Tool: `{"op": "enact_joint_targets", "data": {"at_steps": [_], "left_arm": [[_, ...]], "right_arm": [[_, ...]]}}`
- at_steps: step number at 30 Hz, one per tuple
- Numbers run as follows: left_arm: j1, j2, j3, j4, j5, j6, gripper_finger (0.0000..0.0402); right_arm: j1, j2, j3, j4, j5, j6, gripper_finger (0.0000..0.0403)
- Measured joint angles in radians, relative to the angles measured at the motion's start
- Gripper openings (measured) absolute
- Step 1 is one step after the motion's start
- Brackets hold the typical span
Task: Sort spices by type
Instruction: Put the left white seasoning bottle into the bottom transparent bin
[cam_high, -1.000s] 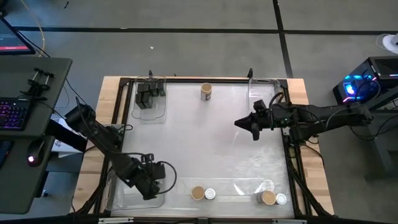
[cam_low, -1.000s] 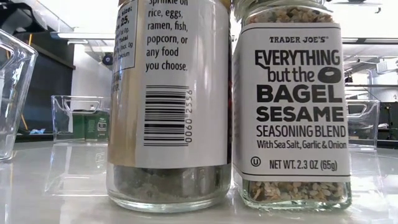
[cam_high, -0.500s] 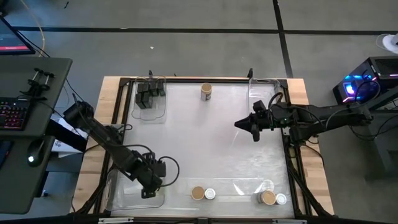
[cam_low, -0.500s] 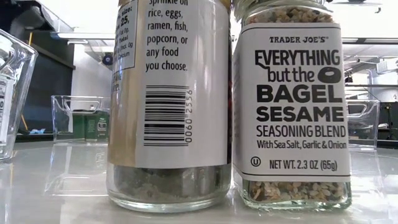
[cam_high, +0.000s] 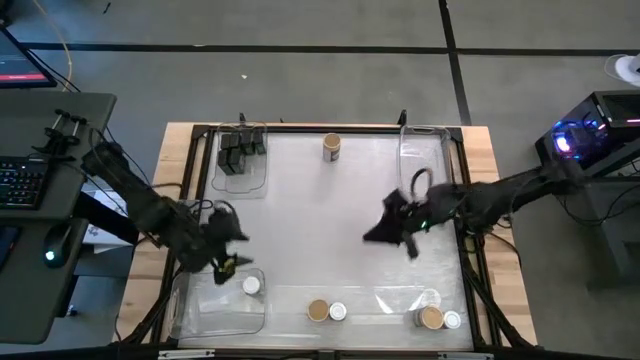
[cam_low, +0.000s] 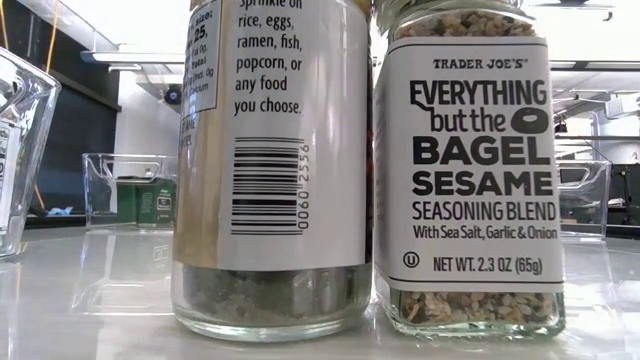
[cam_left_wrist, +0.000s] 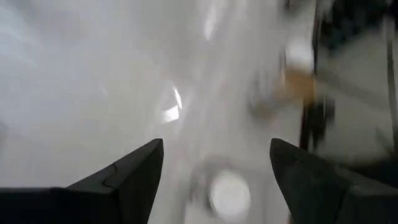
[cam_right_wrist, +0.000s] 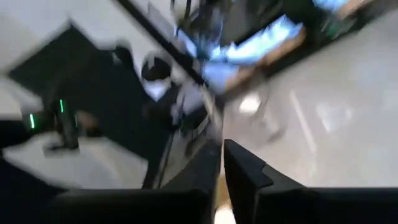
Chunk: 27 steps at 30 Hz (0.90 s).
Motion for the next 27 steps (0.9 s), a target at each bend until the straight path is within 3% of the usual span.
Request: {"op": "enact_joint_targets", "data": {"at_steps": [6, 11, 19, 27], "left_arm": [[0.020, -0.068, 0.000, 0.060, -0.266, 0.007, 0.0282], [0.019, -0.073, 0.000, 0.069, -0.406, 0.013, 0.0282], [0.033, -0.070, 0.000, 0.080, -0.476, 0.019, 0.0282], [0.038, -0.070, 0.000, 0.084, -0.472, 0.024, 0.0282]], "right_arm": [[0.156, 0.278, 0.199, -0.134, -0.023, -0.080, 0.0005], [0.224, 0.485, 0.413, -0.366, -0.077, -0.154, 0.0002], [0.240, 0.716, 0.594, -0.430, -0.126, -0.213, 0.0001], [0.233, 0.821, 0.614, -0.449, -0.124, -0.166, 0.0000]]}}
